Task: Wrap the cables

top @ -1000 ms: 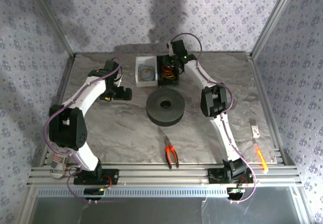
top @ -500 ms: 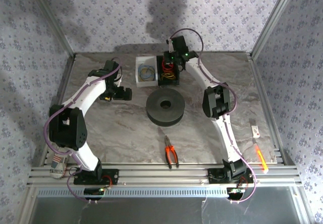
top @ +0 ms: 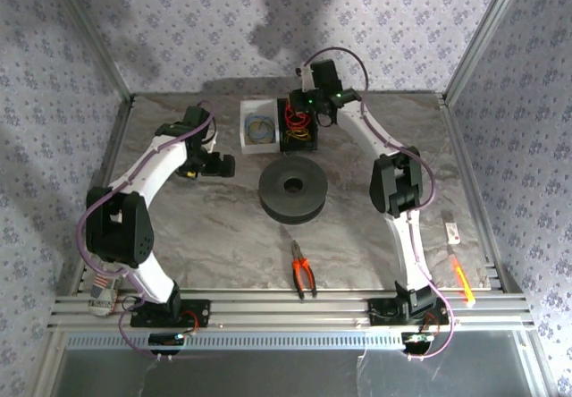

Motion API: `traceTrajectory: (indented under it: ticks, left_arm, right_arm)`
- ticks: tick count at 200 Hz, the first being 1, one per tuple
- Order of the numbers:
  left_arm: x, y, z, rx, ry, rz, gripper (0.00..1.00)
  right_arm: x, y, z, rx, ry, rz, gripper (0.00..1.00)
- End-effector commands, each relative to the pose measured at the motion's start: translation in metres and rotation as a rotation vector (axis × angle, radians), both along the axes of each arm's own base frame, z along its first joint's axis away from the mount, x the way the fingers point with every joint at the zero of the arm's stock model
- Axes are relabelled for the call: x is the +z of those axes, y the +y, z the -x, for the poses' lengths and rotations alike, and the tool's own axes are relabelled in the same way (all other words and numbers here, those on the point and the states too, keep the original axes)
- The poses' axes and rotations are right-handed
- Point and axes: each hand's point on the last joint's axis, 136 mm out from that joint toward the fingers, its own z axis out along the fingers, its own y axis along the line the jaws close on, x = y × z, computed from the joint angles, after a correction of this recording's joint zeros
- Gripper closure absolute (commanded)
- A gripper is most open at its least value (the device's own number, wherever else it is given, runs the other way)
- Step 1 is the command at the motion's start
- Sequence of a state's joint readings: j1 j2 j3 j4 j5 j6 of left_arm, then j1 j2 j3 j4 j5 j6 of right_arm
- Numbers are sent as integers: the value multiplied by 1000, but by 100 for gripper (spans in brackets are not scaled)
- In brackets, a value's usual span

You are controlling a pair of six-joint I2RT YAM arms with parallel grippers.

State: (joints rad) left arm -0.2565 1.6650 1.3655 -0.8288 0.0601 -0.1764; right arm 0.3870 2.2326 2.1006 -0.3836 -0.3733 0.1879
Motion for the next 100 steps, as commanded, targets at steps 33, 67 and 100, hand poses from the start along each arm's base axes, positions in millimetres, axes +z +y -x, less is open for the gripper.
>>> traceTrajectory:
  ticks: [33, 67, 100]
  left_arm:
    - [69, -61, -14, -135, -205, 357, 0]
    - [99, -93, -11, -195, -281, 604, 2]
    - [119, -111, -5, -231, -323, 783, 9]
  right_arm:
    - [99, 18, 92, 331, -64, -274, 100]
    - [111, 22, 124, 372, -46, -400, 100]
    - [110, 26, 141, 373, -28, -477, 100]
